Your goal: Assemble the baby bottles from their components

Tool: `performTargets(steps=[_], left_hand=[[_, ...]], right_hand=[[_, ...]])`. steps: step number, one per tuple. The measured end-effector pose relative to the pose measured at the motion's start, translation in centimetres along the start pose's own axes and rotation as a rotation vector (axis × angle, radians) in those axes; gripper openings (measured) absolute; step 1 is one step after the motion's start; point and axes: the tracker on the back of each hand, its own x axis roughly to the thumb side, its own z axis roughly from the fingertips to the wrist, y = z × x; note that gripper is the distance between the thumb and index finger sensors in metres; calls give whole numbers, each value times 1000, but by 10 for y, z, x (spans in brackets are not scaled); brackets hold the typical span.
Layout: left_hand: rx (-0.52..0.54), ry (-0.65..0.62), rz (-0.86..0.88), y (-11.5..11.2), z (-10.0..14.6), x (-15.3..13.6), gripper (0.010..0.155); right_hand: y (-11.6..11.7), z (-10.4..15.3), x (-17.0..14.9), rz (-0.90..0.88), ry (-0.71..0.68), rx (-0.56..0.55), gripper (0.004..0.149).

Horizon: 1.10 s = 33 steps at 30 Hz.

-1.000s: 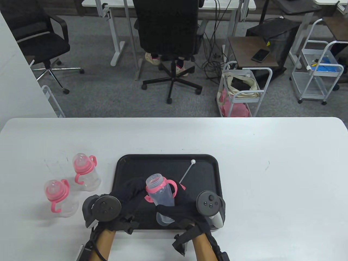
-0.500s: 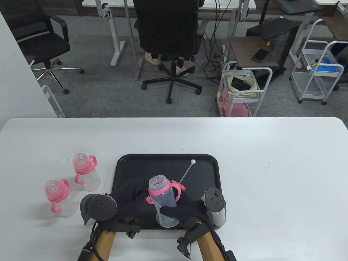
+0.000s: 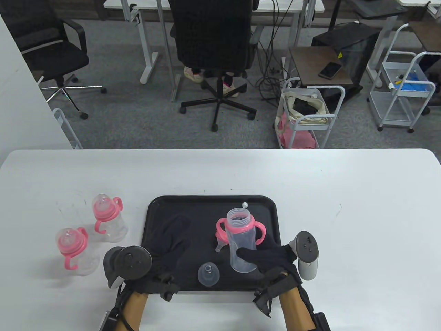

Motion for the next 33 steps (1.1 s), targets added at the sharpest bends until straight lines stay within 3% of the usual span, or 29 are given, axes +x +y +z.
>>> performTargets(steps=[4, 9, 15, 18, 24, 33], left_hand=[[-67, 100, -45, -6, -1, -11, 64], [-201, 183, -71, -21, -7, -10, 72], [-415, 300, -140, -53, -35, 4, 84], [-545, 326, -288, -74, -59, 14, 88], [-690, 376, -490, -113, -98, 33, 93], [-834, 496, -608, -161, -124, 29, 103]], right_hand=[[-15, 5, 4, 113, -29, -95, 97], [-19, 10, 9, 230, -43, -137, 97], [-30, 19, 14, 268, -72, -198, 97], [-37, 23, 13, 233, -81, -242, 97], [-44, 28, 13, 186, -103, -293, 97], [-56, 35, 12, 129, -119, -348, 97]])
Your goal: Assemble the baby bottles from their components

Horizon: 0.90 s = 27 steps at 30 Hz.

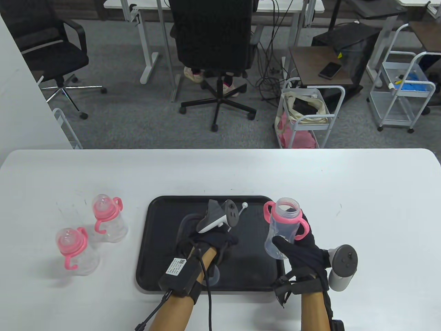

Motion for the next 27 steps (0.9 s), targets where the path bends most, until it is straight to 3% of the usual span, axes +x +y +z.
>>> performTargets(steps=[5, 14, 22, 27], left_hand=[[-79, 74, -73, -6, -15, 11, 106], [-110, 91, -87, -19, -31, 14, 102], [-30, 76, -66, -13, -26, 9, 94], [100, 44, 8, 7, -5, -11, 95]], right_hand=[[-3, 1, 0, -4, -9, -17, 97], [-10, 2, 0, -49, -13, -49, 97], [-10, 3, -1, -41, -5, -50, 97], [-7, 3, -3, -28, 11, -33, 97]])
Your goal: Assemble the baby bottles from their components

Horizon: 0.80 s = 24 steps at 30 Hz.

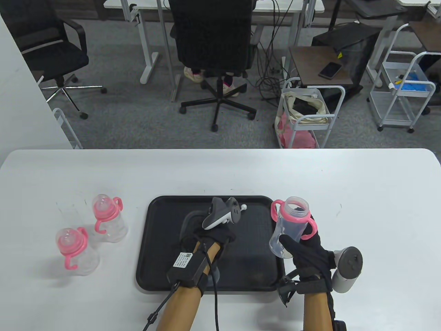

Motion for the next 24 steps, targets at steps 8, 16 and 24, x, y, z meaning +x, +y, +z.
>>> performTargets(steps=[8, 16, 24], left_hand=[[198, -59, 61, 32, 31, -37, 94], [374, -105, 38, 58, 79, -65, 94], [605, -189, 172, 97, 135, -86, 92]], right_hand=[[11, 0, -8, 55, 42, 58, 97], [23, 0, -9, 106, 45, 115, 97], [33, 0, -11, 191, 54, 175, 97]])
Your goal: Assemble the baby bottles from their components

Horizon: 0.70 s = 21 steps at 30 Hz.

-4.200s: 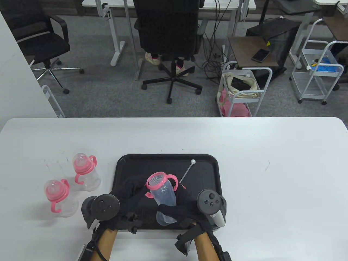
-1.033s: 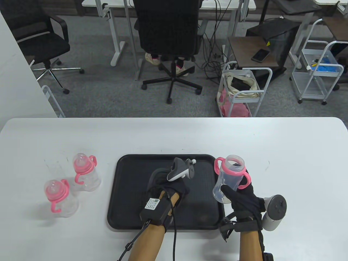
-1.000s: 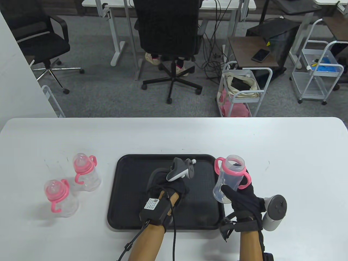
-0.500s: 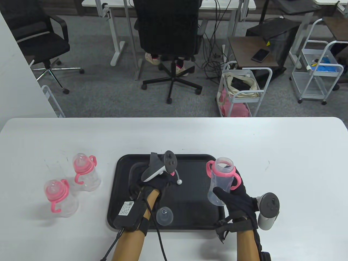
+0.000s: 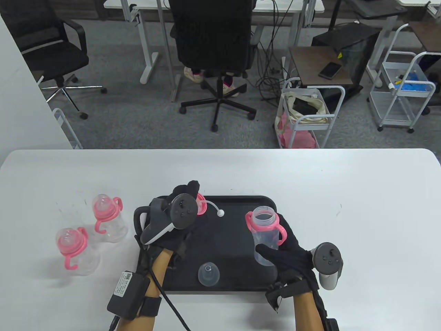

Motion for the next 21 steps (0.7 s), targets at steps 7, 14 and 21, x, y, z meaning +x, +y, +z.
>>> performTargets(steps=[7, 14, 21], left_hand=[[107, -97, 17, 55, 19, 17, 93], [185, -177, 36, 88, 30, 37, 94], [155, -235, -7, 95, 26, 59, 93]], right_hand=[[6, -1, 2, 21, -4, 37, 97], [18, -3, 9, 53, -26, 91, 97], [28, -3, 13, 76, -42, 135, 97]])
